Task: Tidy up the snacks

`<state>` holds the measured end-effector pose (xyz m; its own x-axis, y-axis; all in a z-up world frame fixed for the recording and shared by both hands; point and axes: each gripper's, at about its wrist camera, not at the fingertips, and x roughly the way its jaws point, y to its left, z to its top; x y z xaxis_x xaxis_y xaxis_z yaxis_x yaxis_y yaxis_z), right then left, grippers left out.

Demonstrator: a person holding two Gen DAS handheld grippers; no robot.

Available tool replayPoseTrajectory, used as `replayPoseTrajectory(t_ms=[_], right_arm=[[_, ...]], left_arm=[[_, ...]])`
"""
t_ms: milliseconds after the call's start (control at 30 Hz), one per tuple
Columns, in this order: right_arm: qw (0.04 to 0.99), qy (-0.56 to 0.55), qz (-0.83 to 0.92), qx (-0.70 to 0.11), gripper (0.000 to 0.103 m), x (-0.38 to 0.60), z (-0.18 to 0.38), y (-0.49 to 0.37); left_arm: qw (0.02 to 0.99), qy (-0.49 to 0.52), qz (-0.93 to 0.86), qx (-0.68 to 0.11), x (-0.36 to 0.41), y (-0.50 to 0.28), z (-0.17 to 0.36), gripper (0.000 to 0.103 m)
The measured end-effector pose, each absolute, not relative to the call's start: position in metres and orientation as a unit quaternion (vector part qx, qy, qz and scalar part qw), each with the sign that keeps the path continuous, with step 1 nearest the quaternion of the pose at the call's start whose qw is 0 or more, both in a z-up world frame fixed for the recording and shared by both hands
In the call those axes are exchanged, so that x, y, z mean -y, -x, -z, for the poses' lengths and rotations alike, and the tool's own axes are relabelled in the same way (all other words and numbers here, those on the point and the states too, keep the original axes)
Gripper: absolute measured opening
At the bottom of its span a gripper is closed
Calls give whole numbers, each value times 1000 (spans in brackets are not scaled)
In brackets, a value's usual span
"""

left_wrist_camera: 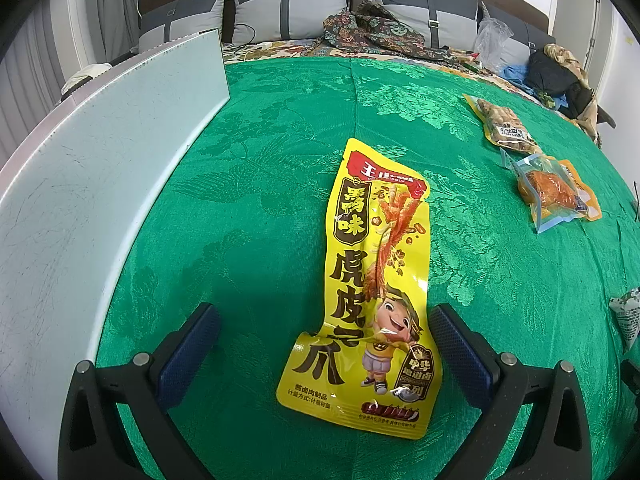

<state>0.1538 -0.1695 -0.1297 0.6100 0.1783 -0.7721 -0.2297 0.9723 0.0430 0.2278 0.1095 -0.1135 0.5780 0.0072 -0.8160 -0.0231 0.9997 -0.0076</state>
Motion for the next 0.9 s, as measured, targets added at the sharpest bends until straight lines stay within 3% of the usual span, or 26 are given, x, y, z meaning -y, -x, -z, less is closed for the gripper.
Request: replayPoseTrajectory(t_ms=[900], right_arm=[[896, 30, -115, -427, 87, 169, 130, -154]], left_arm=[[888, 10, -9, -460, -109, -231, 113, 103]])
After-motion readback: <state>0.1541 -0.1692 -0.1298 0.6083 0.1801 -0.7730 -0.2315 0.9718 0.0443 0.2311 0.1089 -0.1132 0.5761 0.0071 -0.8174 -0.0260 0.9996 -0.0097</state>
